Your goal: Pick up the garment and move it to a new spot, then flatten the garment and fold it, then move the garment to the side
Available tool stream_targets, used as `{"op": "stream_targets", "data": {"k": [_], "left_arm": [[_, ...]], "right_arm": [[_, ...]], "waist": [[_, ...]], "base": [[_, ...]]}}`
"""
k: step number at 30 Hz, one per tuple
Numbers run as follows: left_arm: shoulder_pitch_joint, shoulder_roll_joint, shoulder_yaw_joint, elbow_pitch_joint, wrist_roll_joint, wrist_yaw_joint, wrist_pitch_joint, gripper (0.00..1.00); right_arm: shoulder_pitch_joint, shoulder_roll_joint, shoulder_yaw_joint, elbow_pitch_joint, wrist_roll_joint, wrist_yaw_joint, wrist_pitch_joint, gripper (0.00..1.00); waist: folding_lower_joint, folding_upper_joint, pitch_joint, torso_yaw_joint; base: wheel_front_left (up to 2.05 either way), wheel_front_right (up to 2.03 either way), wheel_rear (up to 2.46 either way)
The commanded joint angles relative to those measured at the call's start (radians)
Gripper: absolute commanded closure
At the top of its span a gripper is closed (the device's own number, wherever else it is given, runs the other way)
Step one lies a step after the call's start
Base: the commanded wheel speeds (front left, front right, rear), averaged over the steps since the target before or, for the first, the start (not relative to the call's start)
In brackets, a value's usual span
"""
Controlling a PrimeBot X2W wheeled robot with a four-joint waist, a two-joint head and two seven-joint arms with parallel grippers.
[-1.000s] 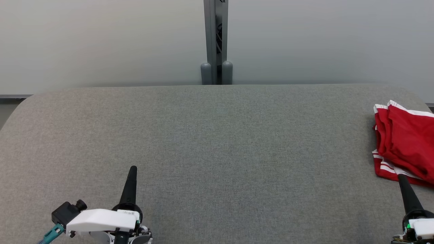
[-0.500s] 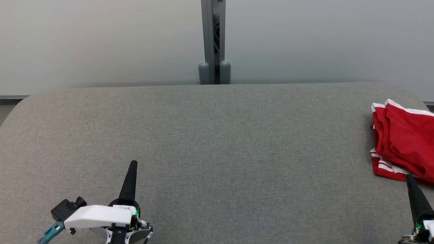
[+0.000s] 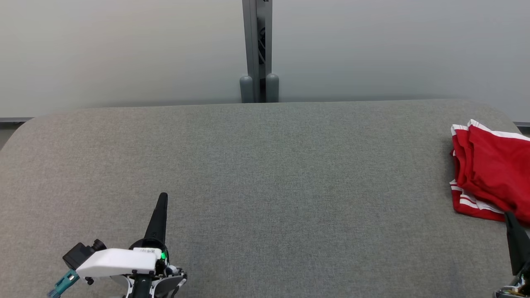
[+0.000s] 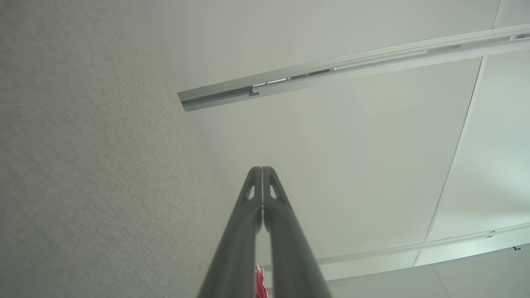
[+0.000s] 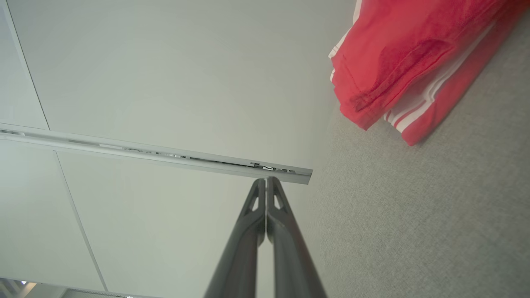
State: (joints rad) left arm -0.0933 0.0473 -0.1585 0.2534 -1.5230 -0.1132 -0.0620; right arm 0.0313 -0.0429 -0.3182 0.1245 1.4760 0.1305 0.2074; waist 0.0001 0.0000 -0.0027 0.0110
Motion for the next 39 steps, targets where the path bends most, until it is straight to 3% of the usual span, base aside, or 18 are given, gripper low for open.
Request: {"op": "stream_targets", "data": {"k": [1, 20, 39], "left_arm": [[-0.025, 0.004, 0.001, -0.008, -0.017, -0.005, 0.003, 1.00], [-0.035, 0.005, 0.000, -0.013, -0.126, -0.022, 0.024, 1.00], [-0.034, 0.005, 0.000, -0.013, -0.124, -0.020, 0.023, 1.00]], "right_arm": [[0.011, -0.011, -0.009, -0.009, 0.023, 0.000, 0.012, 1.00], [0.019, -0.012, -0.050, -0.026, 0.168, 0.000, 0.059, 1.00], [0.019, -0.012, -0.047, -0.026, 0.165, 0.000, 0.057, 1.00]], "waist": [[-0.0001, 0.0000, 0.000, 0.000], [-0.0001, 0.0000, 0.003, -0.011], [-0.0001, 0.0000, 0.003, -0.011]], "base": [[0.00, 0.00, 0.00], [0.00, 0.00, 0.00], [0.00, 0.00, 0.00]]}}
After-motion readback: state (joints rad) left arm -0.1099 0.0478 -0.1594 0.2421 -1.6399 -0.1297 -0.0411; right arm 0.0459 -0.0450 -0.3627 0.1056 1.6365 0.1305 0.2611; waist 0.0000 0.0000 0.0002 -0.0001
